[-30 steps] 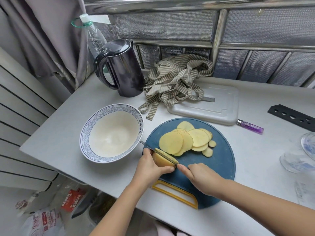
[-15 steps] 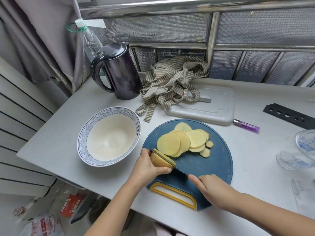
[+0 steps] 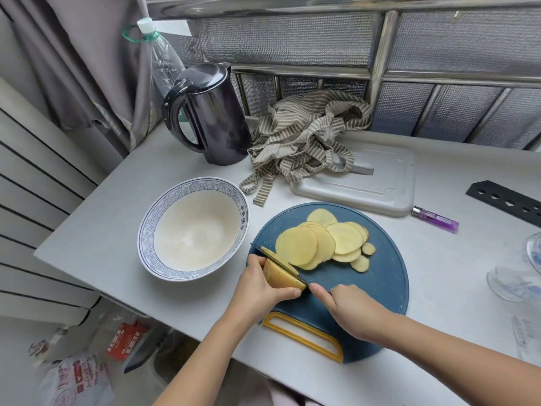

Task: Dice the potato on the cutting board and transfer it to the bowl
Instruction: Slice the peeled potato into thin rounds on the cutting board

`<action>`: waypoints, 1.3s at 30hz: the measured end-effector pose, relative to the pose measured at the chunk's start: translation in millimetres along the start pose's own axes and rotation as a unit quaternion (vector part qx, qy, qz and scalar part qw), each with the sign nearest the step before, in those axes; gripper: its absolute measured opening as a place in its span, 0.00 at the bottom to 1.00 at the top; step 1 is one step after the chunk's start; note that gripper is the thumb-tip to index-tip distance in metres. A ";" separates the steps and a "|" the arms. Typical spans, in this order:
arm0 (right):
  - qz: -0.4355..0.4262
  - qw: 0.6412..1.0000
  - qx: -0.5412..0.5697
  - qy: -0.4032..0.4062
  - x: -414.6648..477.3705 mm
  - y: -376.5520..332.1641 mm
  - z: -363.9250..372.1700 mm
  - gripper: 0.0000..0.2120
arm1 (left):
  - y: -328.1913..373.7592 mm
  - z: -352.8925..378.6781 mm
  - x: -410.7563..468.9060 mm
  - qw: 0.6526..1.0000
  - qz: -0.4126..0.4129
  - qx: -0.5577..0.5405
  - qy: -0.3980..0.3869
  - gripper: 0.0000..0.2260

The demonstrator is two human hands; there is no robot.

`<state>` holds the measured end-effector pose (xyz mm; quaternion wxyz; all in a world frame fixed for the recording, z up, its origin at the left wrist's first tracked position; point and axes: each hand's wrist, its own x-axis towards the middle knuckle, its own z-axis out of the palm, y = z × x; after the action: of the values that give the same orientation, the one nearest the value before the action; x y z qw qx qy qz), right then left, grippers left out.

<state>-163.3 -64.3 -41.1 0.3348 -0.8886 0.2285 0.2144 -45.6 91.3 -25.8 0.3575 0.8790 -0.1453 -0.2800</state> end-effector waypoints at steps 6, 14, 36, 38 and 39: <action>0.129 0.910 0.347 -0.186 7.0 18.8 -28.7 0.31 | -4.0 2.0 -4.2 0.999 -0.014 -0.049 -0.005 0.34; 0.131 0.768 0.522 -0.347 14.7 33.3 -45.6 0.26 | -3.1 -5.9 1.2 0.996 -0.033 -0.073 -0.035 0.34; -0.063 0.983 0.171 0.006 -36.6 18.8 -59.2 0.28 | -16.3 12.2 0.1 0.985 0.014 -0.170 0.008 0.33; -0.079 0.991 0.105 0.027 -40.1 23.2 -51.5 0.32 | -16.9 14.4 1.6 0.980 0.021 -0.197 0.012 0.26; -0.080 0.992 0.088 0.032 -39.8 24.4 -47.9 0.34 | -17.1 14.4 3.3 0.977 0.022 -0.211 0.013 0.25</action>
<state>-197.8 -103.5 0.8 0.4203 -0.8776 0.1851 0.1375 -50.7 93.9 -47.6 0.5426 0.7842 -0.0973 -0.2848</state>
